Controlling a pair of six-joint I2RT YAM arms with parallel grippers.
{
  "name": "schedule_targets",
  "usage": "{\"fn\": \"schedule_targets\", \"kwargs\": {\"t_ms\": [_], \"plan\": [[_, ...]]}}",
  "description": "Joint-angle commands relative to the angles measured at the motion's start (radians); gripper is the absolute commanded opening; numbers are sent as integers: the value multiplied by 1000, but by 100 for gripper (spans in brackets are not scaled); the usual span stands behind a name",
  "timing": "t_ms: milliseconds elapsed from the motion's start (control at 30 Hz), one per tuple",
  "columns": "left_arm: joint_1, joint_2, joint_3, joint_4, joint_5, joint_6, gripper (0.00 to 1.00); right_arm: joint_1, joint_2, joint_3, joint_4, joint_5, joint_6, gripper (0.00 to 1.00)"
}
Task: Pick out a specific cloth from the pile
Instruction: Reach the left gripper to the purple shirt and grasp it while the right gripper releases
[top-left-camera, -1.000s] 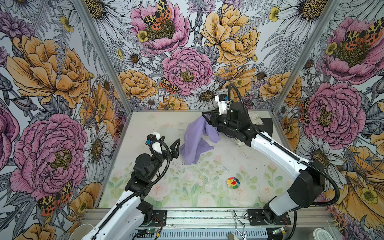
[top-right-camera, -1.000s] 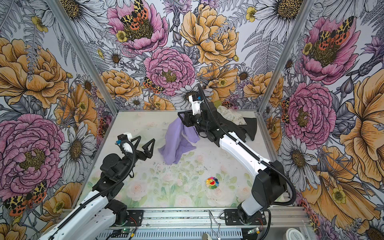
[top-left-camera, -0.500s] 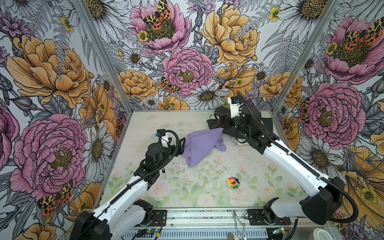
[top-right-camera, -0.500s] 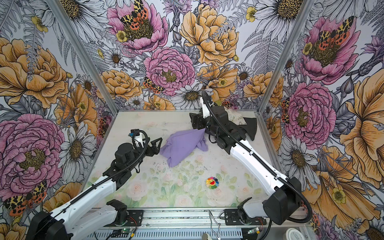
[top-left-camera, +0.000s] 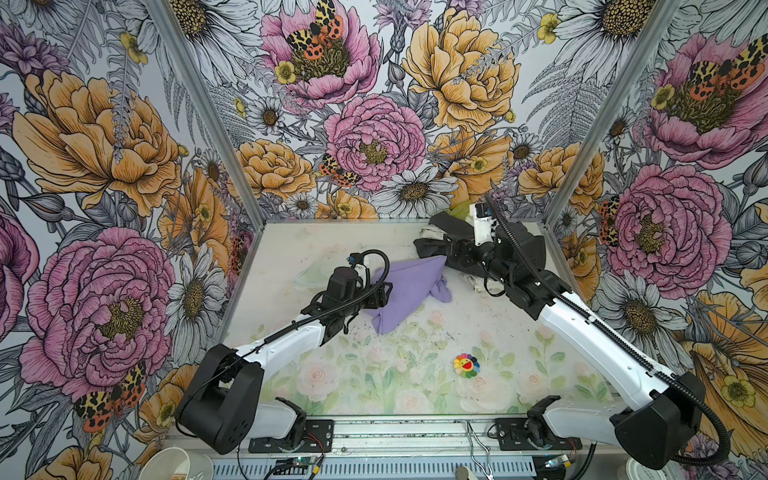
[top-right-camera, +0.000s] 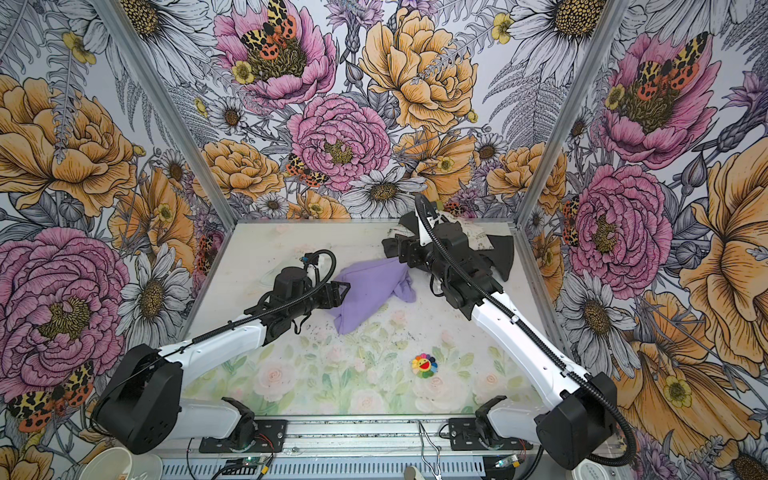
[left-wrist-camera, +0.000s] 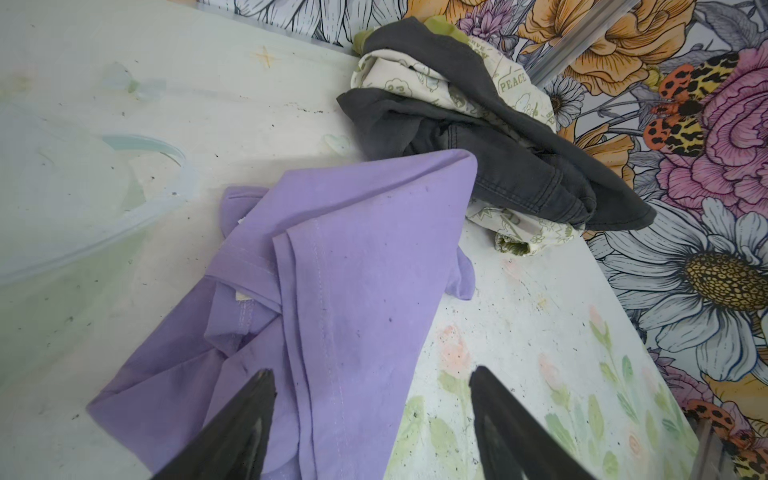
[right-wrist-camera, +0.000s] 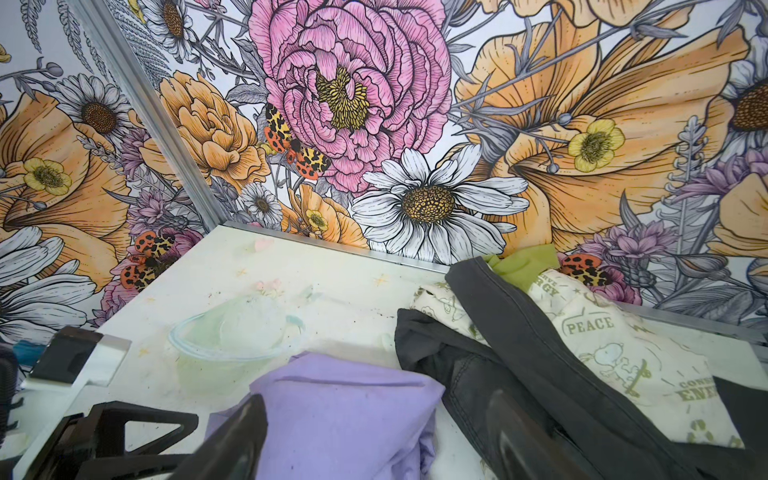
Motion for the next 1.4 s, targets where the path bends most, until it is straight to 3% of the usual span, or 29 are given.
{"fn": "schedule_targets", "kwargs": {"t_ms": [0,867,1000,1167,1367], "plan": [[-5,36,34,-16,49,-34,74,-17,-38,-15,11,5,7,84],[18,259,120,10,42,-31,65,-51,-73,-62,7,-21,24,84],[26,278,126,20,54,-31,62,-53,-76,-65,5,-22,23,84],[27,289,134,36,75,-38,50,-56,-74,-66,5,-24,23,84],[28,313,143,50,87,-40,48,-59,-75,-66,6,-26,24,84]]}}
